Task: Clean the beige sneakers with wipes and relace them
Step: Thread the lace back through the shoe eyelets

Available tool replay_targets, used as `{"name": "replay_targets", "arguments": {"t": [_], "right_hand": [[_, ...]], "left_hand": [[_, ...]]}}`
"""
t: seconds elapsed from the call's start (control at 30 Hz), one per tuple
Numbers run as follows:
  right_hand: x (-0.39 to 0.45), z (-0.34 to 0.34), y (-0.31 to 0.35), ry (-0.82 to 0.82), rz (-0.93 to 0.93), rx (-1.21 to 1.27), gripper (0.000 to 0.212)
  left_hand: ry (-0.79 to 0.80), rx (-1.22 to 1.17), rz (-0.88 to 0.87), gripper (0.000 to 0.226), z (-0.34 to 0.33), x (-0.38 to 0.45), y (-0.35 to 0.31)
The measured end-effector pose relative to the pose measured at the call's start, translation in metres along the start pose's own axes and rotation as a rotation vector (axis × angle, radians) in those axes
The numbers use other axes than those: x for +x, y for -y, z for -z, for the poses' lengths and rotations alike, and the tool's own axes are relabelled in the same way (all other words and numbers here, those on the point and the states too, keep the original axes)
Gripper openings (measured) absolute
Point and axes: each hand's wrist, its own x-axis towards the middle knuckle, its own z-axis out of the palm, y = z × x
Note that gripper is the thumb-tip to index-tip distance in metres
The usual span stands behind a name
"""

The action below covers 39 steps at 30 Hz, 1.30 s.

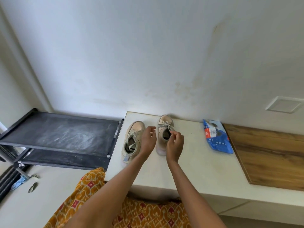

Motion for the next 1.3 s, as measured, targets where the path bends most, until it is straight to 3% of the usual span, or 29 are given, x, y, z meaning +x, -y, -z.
{"name": "replay_targets", "arguments": {"t": [0.1,0.17,0.23,0.33,0.43,0.6,0.77,0.93,1.03,1.1,1.2,1.3], "right_hand": [[-0.015,-0.018,0.01,0.122,0.202,-0.026,0.017],[-0.023,-0.033,0.016,0.307,0.23,-0.093,0.018],[-0.029,-0.045,0.021,0.509,0.112,-0.2,0.024],[-0.042,-0.058,0.027,0.702,-0.124,-0.241,0.034],[-0.051,-0.063,0.027,0.726,-0.186,-0.191,0.032],[-0.068,-0.042,0.027,0.693,-0.179,-0.187,0.023],[-0.083,-0.016,0.01,0.7,-0.14,-0.215,0.019],[-0.091,0.002,0.013,0.692,-0.09,-0.248,0.022],[-0.094,0.005,0.016,0.735,0.021,-0.351,0.025],[-0.094,0.007,0.016,0.742,0.095,-0.417,0.029],[-0.091,0.01,0.022,0.739,0.148,-0.449,0.024],[-0.086,0.014,0.028,0.744,0.192,-0.444,0.015]], "left_hand": [[-0.108,0.26,-0.214,0.032,0.021,0.01,-0.005],[-0.172,0.453,-0.238,0.035,0.042,0.019,-0.008],[-0.127,0.563,-0.072,0.042,0.06,0.027,-0.005],[0.068,0.466,0.278,0.041,0.084,0.033,0.007],[0.179,0.292,0.314,0.03,0.098,0.027,0.013],[0.058,0.216,0.307,0.042,0.102,0.001,0.027],[-0.034,0.106,0.3,0.036,0.103,-0.032,0.048],[0.036,0.0,0.251,0.041,0.109,-0.054,0.048],[0.248,0.043,0.169,0.044,0.12,-0.057,0.047],[0.348,0.103,0.147,0.034,0.125,-0.055,0.052],[0.346,0.204,0.106,0.021,0.128,-0.047,0.058],[0.304,0.318,0.041,0.021,0.128,-0.039,0.053]]}}
